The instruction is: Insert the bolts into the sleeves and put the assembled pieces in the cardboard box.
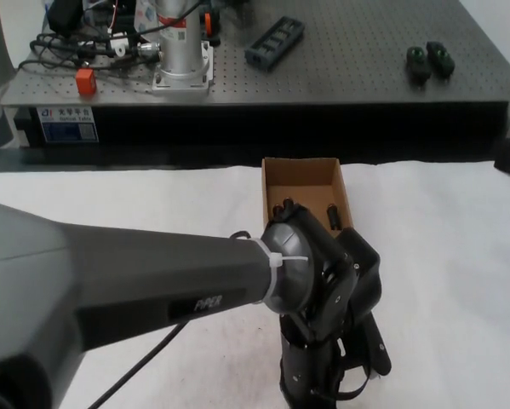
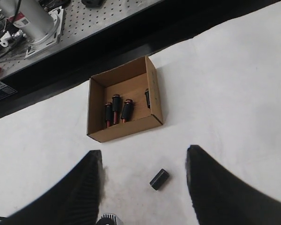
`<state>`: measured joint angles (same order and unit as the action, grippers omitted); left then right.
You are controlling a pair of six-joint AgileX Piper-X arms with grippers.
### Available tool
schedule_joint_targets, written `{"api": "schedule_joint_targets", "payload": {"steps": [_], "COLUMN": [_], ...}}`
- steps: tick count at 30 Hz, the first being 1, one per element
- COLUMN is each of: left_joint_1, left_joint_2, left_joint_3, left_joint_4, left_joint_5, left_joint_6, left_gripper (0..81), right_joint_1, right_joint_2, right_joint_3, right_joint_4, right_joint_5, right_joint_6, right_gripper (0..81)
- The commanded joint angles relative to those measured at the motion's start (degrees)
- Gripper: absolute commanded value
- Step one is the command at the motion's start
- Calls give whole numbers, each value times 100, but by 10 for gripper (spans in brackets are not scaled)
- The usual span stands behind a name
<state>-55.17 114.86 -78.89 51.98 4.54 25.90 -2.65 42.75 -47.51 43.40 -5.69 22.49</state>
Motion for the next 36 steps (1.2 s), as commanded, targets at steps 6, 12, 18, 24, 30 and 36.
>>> {"api": "schedule_joint_targets", "payload": {"steps": [6, 12, 18, 24, 30, 36], "left_joint_1": [-11, 64, 504, 986, 1018, 1018], "left_joint_2": [91, -502, -2140, -4492, -6739, -8082], "left_joint_3": [-51, -29, 500, 1575, 2255, 2491], "left_joint_4": [-304, -140, -267, -623, -702, -640], "left_joint_5": [-140, -140, -454, -454, -454, -454], "left_joint_6": [-499, -1816, -1989, -2885, -3084, -3873], "left_gripper": [3, 7, 7, 7, 7, 7], "right_joint_1": [14, 14, 14, 14, 491, 984], "right_joint_2": [-49, 59, 646, 1415, 2359, 3415], "right_joint_3": [2, 2, 2, 2, 2, -28], "right_joint_4": [-100, -130, -82, -45, -56, -494], "right_joint_5": [12, 12, 23, 127, 354, 512], "right_joint_6": [-66, -189, -472, -277, -147, 472], "right_gripper": [409, 409, 409, 409, 409, 409]}}
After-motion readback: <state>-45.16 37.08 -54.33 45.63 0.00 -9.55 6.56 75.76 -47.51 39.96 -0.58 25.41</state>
